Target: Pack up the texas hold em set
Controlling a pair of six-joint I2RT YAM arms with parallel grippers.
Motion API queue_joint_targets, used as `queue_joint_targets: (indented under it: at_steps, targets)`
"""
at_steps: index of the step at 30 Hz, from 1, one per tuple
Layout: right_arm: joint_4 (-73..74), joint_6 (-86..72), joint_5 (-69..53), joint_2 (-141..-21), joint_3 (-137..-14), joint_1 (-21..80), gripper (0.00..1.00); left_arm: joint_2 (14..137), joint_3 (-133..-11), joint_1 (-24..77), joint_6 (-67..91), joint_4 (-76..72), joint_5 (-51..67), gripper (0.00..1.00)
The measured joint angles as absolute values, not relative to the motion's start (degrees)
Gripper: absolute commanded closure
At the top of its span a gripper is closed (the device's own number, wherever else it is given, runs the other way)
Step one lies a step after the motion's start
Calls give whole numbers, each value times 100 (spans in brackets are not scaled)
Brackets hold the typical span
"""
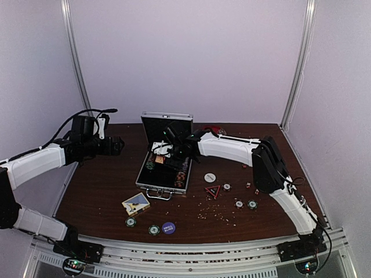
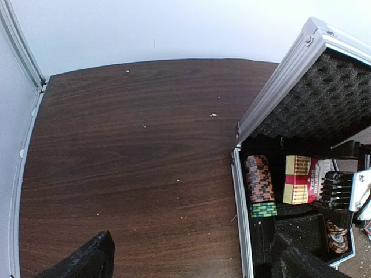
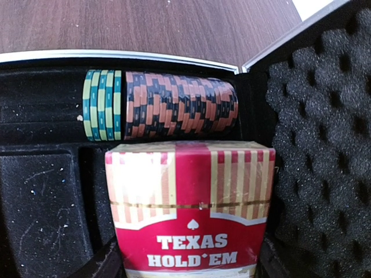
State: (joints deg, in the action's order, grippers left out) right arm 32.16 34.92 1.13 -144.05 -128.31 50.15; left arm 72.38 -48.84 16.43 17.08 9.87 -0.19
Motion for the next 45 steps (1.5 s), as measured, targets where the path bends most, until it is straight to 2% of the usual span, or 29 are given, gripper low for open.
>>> queue_joint_targets:
  at_steps: [7, 17, 27, 32, 37, 39, 40, 45]
  targets:
    - [3216, 3695, 134, -14424, -12831, 5015, 33, 7238, -4884, 1643, 1717, 985, 19, 4]
    - [3251, 3824, 287, -14455, -12820, 5068, 20, 7238, -4882, 1643, 1734, 961, 40, 4]
    - [3284, 3883, 434, -14457, -12820, 5179, 18, 7269, -4873, 1643, 1756, 895, 185, 5]
    - [3511, 3806, 132, -14285, -12781, 5280, 18, 7369, -4888, 1643, 1750, 1037, 447, 10]
    - [3844, 3625, -692, -13384, -12440, 5312, 21, 7371, -4993, 1649, 1747, 1573, 917, 15]
    - [3957, 3579, -1046, -12838, -12143, 5328, 22, 7363, -5070, 1695, 1747, 1859, 1083, 27]
    - [3997, 3555, -1216, -12503, -11898, 5332, 23, 7358, -5131, 1743, 1723, 2064, 1162, 28]
    - [4121, 3531, -1927, -10711, -9972, 5297, 25, 7358, -5524, 2423, 1599, 2991, 1411, 24]
